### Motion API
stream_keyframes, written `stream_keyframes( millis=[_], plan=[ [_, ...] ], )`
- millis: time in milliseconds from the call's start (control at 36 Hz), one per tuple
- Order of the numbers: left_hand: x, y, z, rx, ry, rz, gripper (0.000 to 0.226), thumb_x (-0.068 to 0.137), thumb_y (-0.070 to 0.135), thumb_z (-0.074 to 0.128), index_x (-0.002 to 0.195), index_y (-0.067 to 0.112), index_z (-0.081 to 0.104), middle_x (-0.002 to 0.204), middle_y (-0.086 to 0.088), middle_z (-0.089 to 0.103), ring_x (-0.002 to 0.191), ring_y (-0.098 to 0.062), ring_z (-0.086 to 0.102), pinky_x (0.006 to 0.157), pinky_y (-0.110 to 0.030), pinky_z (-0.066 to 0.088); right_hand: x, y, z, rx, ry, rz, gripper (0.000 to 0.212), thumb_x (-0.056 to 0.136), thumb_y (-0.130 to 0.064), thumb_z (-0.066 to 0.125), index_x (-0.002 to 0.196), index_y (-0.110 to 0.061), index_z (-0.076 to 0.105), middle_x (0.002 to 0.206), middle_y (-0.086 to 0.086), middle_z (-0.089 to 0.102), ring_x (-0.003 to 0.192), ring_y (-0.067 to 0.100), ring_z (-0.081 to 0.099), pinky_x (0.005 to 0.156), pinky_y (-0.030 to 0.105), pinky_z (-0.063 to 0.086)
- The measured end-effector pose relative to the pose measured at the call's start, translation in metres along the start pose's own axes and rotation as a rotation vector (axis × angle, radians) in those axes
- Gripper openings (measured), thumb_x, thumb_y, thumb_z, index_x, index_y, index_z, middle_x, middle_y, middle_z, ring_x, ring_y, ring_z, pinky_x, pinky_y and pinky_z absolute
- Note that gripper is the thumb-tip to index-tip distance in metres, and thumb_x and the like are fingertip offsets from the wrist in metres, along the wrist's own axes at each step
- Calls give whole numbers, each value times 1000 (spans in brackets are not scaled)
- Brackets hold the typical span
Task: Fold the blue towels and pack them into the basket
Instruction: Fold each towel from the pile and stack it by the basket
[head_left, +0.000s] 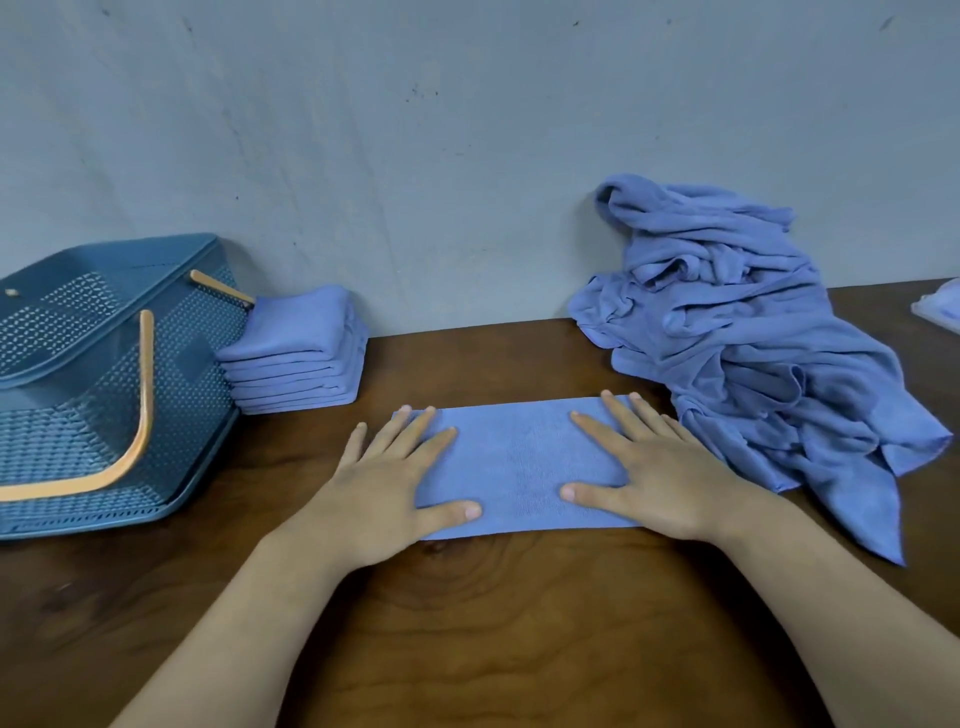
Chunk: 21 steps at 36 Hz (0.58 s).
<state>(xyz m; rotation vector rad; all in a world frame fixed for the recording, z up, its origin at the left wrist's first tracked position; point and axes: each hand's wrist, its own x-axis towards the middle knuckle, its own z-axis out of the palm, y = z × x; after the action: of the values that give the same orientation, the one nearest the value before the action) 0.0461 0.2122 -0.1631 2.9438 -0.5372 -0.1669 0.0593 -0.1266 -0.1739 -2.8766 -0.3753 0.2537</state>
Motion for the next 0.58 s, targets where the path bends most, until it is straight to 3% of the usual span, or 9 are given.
stream_keyframes(
  millis=[56, 111, 167, 222, 306, 389, 472, 583],
  plan=[
    [-3, 11, 0, 21, 101, 78, 79, 96, 82, 38, 165, 47, 23, 175, 24, 1, 161, 0, -10, 132, -41, -6, 2, -1, -1, -5, -10, -8, 109, 65, -112, 19, 158, -64, -10, 172, -19, -25, 158, 11, -27, 131, 47, -5],
    [-5, 30, 2, -102, 144, 122, 63, 102, 63, 48, 162, 47, 33, 171, 27, 19, 158, 3, 10, 129, -27, 5, 3, 0, -4, -5, 0, -16, 111, 65, -112, 22, 160, -62, -5, 174, -18, -18, 160, 11, -22, 130, 49, -1],
    [-3, 51, 9, -215, 152, 97, 55, 108, 57, 45, 161, 45, 37, 169, 27, 26, 155, 5, 16, 126, -23, 11, 3, 1, -5, -3, 34, -22, 109, 67, -111, 24, 161, -61, 5, 175, -18, -7, 161, 11, -13, 129, 51, 4],
    [0, 61, 18, -147, 149, 82, 55, 111, 57, 33, 164, 43, 30, 173, 24, 19, 158, 3, 9, 129, -26, 5, 5, 2, -5, 15, 97, -33, 92, 78, -104, 22, 159, -60, 19, 173, -18, 9, 160, 12, 1, 128, 51, 12],
    [-3, 58, 25, -68, 68, 78, 60, 111, 61, 19, 169, 45, 13, 175, 27, -1, 159, 6, -11, 133, -35, -5, 12, 8, -7, 56, 233, -39, 61, 100, -75, 19, 152, -50, 42, 159, -15, 39, 147, 17, 30, 120, 48, 31],
    [-7, 54, 29, -9, -3, 96, 62, 108, 65, 11, 167, 50, -5, 172, 29, -17, 155, 8, -25, 132, -40, -9, 18, 15, -8, 40, 311, 4, 48, 109, -50, 35, 153, -34, 47, 151, -9, 50, 137, 20, 40, 112, 47, 40],
    [-6, 53, 28, 2, -41, 99, 62, 107, 67, 11, 164, 54, -11, 171, 30, -23, 153, 8, -30, 132, -42, -11, 21, 18, -4, -26, 325, 41, 46, 105, -46, 45, 146, -27, 55, 145, -7, 52, 130, 20, 43, 108, 44, 42],
    [-3, 49, 24, -29, -67, 105, 64, 103, 74, 14, 160, 62, -12, 169, 34, -23, 150, 10, -33, 131, -42, -13, 23, 15, -5, -44, 392, 85, 34, 93, -53, 55, 108, -23, 59, 108, -6, 51, 102, 17, 42, 90, 41, 46]
  ],
)
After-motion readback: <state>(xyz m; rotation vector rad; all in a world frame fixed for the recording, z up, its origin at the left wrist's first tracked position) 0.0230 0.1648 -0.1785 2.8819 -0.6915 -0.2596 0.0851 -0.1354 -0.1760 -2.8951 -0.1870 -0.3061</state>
